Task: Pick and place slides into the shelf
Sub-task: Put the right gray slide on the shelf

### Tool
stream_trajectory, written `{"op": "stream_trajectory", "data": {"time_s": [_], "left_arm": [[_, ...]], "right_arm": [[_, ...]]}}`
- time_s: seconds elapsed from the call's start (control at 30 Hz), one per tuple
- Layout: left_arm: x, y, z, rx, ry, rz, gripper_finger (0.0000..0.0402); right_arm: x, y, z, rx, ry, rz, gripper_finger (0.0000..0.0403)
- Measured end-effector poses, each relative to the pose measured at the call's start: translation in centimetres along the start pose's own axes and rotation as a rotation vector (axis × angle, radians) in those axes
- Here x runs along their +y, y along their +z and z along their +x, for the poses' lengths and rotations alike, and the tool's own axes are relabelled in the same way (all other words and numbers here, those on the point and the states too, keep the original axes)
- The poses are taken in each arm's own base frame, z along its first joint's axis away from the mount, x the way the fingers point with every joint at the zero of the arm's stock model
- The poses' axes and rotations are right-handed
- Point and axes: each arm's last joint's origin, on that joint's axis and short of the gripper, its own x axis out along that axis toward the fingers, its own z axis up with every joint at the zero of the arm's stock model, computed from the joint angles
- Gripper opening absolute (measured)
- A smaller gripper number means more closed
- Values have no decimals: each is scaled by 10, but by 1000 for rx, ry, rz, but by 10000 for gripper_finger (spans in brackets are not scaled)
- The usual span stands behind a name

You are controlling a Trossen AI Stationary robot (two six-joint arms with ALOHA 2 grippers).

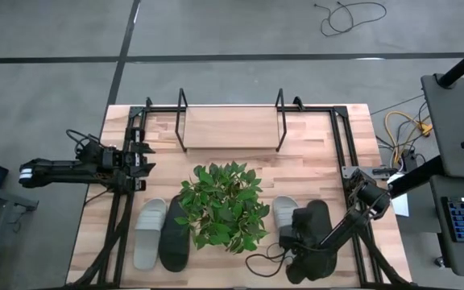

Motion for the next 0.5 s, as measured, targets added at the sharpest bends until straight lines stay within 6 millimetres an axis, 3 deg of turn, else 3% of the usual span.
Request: {"op": "stream_trajectory", "data": {"time_s": [0.27,0.5], "left_arm": [[0,-2,1,9,-2,-3,124],[0,-1,1,8,-2,-3,124]], "right_arm": [[-2,1,0,-48,-37,4,12],[-15,4,-9,-71,-133,12,12]]}}
